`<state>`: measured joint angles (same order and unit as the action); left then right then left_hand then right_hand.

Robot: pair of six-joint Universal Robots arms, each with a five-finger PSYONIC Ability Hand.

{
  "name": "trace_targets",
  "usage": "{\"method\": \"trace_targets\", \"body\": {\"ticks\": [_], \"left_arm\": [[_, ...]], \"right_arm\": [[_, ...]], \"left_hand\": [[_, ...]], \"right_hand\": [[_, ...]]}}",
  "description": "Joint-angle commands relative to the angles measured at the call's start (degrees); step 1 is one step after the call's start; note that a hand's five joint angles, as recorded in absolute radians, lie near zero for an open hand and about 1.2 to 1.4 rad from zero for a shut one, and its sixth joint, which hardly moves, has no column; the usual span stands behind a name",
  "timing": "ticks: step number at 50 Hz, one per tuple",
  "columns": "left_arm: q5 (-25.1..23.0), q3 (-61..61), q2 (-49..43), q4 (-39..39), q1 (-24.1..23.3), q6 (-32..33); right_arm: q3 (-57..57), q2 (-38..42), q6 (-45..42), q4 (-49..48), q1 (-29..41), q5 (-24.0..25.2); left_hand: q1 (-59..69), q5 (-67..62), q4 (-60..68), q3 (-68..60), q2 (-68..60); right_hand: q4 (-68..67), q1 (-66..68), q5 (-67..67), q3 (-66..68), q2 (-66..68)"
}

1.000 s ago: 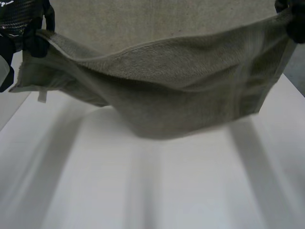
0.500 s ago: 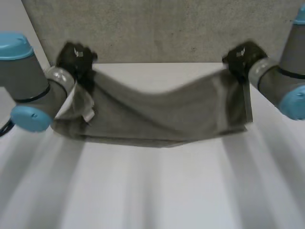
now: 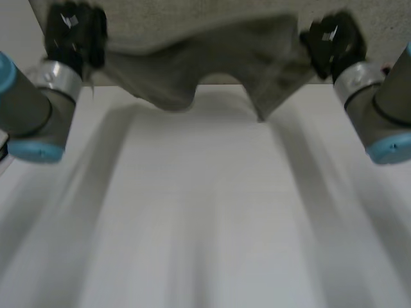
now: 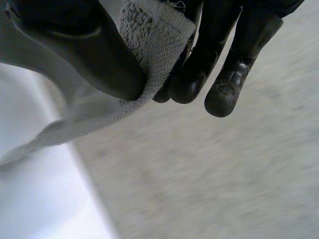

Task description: Fold the towel.

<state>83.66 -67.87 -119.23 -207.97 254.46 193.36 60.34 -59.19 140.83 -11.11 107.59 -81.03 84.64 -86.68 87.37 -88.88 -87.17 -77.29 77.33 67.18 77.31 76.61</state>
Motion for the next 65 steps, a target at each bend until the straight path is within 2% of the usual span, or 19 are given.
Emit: {"method": "trace_targets", "body": {"ticks": [1,7,12,21,23,24,25,26,27,35,48,50,51,52,53,54,59,61,65], "left_arm": [[-0.78,-16.48,0.13,0.46,-0.01,6.93],[-2.19,-23.53,0.49,0.55,-0.19,13.36],[-5.7,-30.29,1.8,0.82,-0.45,21.52],[-5.35,-34.08,2.51,0.82,1.57,25.23],[-5.53,-35.31,2.68,0.82,2.62,25.23],[-5.53,-35.31,2.68,0.82,2.62,25.23],[-5.61,-35.66,2.77,0.82,2.88,25.14],[-5.62,-35.66,2.77,0.82,2.89,25.14],[-5.7,-35.84,2.68,0.82,3.06,25.14],[-5.88,-35.58,1.37,0.29,3.15,25.14],[-5.53,-34.78,-1.01,-0.24,3.24,25.32],[-5.44,-34.52,-0.92,-0.24,3.68,25.32],[-5.44,-34.52,-0.92,-0.24,3.68,25.32],[-5.35,-34.52,-0.31,-0.24,4.2,25.32],[-5.35,-34.52,-0.3,-0.24,4.21,25.32],[-5.26,-34.52,0.04,-0.24,4.9,25.14],[-5.18,-34.87,5.32,0.11,6.14,24.26],[-5.35,-35.4,10.39,0.11,6.58,21.64],[-5.79,-35.58,15.08,0.64,6.75,17.32]], "right_arm": [[14.08,-0.4,-0.46,2.58,-0.28,2.63],[20.26,-1.2,-0.82,2.67,-0.37,2.46],[25.78,-6.02,-0.55,2.58,-0.72,1.58],[32.21,-13.32,-0.55,2.58,-4.23,0.17],[34.57,-15.86,-0.2,2.58,-6.68,-0.44],[34.58,-15.87,-0.2,2.58,-6.7,-0.44],[35.63,-16.31,-0.12,2.58,-7.65,-0.27],[35.64,-16.31,-0.11,2.58,-7.66,-0.27],[36.51,-16.4,-0.03,2.58,-8.27,-0.18],[38.71,-16.05,0.06,2.58,-8.54,0.0],[38.98,-14.55,0.15,1.79,-8.45,0.0],[38.8,-14.64,0.32,1.35,-9.06,-0.18],[38.8,-14.64,0.33,1.35,-9.07,-0.18],[38.98,-14.99,0.59,0.65,-9.85,-0.26],[38.98,-14.99,0.59,0.65,-9.86,-0.27],[39.15,-15.69,1.46,-0.57,-10.12,-0.35],[40.12,-20.71,8.41,-4.19,-10.39,0.0],[40.21,-23.51,13.92,-4.89,-11.26,0.7],[39.59,-25.8,17.73,-3.66,-12.14,1.67]], "left_hand": [[-4.64,16.68,-7.37,8.88,7.17],[-4.64,16.68,-7.37,8.88,7.17],[-4.64,16.68,-7.37,8.88,7.17],[-4.64,16.68,-7.37,8.88,7.17],[-18.48,30.53,-21.21,22.72,21.01],[-18.58,30.62,-21.31,22.82,21.11],[-31.24,43.28,-33.97,35.48,33.77],[-31.37,43.41,-34.09,35.6,33.89],[-39.69,51.73,-42.42,43.93,42.22],[-43.14,55.18,-45.87,47.38,45.67],[-41.46,53.5,-44.19,45.7,43.99],[-26.76,38.81,-29.49,31.0,29.29],[-26.66,38.7,-29.39,30.9,29.18],[-14.17,26.21,-16.9,18.41,16.69],[-14.04,26.08,-16.77,18.28,16.57],[-4.74,16.78,-7.47,8.98,7.26],[-4.64,16.68,-7.37,8.88,7.17],[-4.64,16.68,-7.37,8.88,7.17],[-4.64,16.68,-7.37,8.88,7.17]], "right_hand": [[-2.71,2.67,2.82,2.69,3.39],[-2.71,2.67,2.82,2.69,3.39],[-2.71,2.67,2.82,2.69,3.39],[-2.71,2.67,2.82,2.69,3.39],[-2.71,2.67,2.82,2.69,3.39],[-2.71,2.67,2.82,2.69,3.39],[-2.71,2.67,2.82,2.69,3.39],[-2.71,2.67,2.82,2.69,3.39],[-2.71,2.67,2.82,2.69,3.39],[-2.71,2.67,2.82,2.69,3.39],[-2.71,2.67,2.82,2.69,3.39],[-2.71,2.67,2.82,2.69,3.39],[-2.71,2.67,2.82,2.69,3.39],[-2.71,2.67,2.82,2.69,3.39],[-2.71,2.67,2.82,2.69,3.39],[-2.71,2.67,2.82,2.69,3.39],[-2.71,2.67,2.82,2.69,3.39],[-2.71,2.67,2.82,2.69,3.39],[-2.71,2.67,2.82,2.69,3.39]]}}
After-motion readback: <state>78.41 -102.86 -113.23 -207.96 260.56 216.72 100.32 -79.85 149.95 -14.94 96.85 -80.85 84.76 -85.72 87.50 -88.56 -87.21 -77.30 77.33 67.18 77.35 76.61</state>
